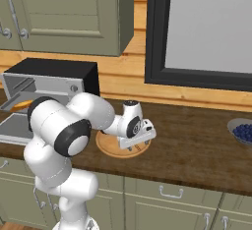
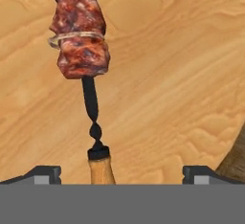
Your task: Pick up the kebab skewer and baguette bread, and place them inside the toaster oven. Close the toaster oven door and start by setting the timer.
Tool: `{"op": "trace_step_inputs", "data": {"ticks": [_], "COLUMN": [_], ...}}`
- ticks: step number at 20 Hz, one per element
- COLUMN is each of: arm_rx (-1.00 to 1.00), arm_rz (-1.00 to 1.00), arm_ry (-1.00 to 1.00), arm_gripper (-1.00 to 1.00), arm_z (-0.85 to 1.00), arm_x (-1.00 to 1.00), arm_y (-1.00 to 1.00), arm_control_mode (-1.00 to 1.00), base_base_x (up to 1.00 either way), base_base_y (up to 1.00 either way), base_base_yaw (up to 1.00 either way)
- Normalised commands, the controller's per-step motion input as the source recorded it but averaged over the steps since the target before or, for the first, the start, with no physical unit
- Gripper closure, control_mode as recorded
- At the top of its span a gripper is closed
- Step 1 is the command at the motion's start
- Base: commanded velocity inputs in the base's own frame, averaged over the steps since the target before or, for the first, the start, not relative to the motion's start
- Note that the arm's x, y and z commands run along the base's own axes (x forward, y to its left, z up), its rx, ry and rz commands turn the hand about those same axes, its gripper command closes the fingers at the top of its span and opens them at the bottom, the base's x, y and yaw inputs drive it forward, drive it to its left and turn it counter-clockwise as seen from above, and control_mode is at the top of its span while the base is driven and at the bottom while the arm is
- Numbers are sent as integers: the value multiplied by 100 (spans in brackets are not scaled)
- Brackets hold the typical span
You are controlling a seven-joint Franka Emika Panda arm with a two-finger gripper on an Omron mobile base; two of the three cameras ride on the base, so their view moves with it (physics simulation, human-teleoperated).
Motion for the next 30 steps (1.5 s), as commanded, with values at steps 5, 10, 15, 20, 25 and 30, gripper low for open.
{"op": "trace_step_inputs", "data": {"ticks": [5,10,15,20,25,30], "arm_rx": [1,0,0,0,0,0], "arm_rz": [4,4,3,1,0,0], "arm_ry": [1,0,0,0,0,0], "arm_gripper": [100,100,100,100,100,100], "arm_z": [-29,-42,-27,-19,-18,-10], "arm_x": [0,0,0,-6,-7,-20], "arm_y": [0,0,0,0,4,12], "arm_control_mode": [-100,-100,-100,-100,-100,-100], "base_base_x": [0,0,0,0,0,0], "base_base_y": [0,0,0,0,0,0], "base_base_yaw": [0,0,0,0,0,0]}}
